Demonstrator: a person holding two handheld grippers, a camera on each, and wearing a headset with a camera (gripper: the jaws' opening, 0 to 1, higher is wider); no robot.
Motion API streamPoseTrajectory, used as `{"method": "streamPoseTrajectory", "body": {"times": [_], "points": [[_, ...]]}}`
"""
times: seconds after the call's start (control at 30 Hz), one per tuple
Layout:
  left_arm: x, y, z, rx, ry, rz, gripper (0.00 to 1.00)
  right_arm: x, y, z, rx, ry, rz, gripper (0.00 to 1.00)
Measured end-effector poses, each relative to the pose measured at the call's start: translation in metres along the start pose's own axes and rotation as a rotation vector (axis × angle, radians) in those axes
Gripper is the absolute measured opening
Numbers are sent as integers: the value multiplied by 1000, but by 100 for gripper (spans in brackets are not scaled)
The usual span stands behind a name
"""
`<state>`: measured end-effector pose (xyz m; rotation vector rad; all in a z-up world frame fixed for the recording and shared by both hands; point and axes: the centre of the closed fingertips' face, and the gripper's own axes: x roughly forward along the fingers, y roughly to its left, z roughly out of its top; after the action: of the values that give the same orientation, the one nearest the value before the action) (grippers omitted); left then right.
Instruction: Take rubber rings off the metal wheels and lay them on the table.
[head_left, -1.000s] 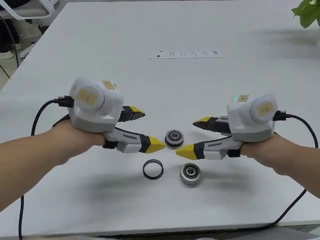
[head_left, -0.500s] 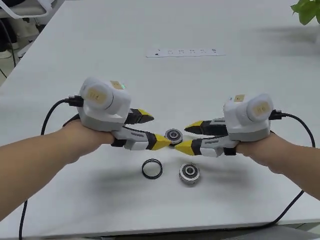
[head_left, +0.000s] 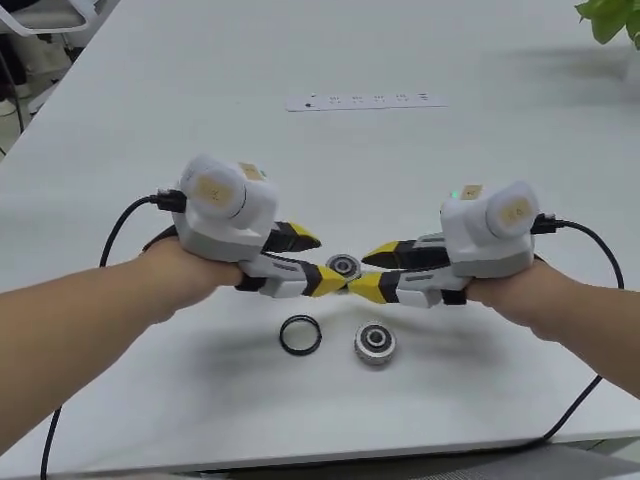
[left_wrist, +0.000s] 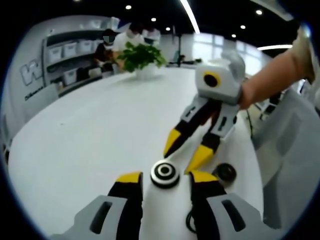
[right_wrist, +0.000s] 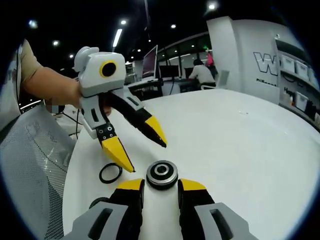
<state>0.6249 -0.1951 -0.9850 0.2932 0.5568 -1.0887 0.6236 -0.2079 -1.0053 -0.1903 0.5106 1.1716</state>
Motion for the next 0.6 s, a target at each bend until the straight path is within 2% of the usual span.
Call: {"method": "streamPoseTrajectory", "body": {"times": [0.6], "points": [[16,-2,0,19,31,-8,23,-3,-2,-3,11,1,-10,23]]}}
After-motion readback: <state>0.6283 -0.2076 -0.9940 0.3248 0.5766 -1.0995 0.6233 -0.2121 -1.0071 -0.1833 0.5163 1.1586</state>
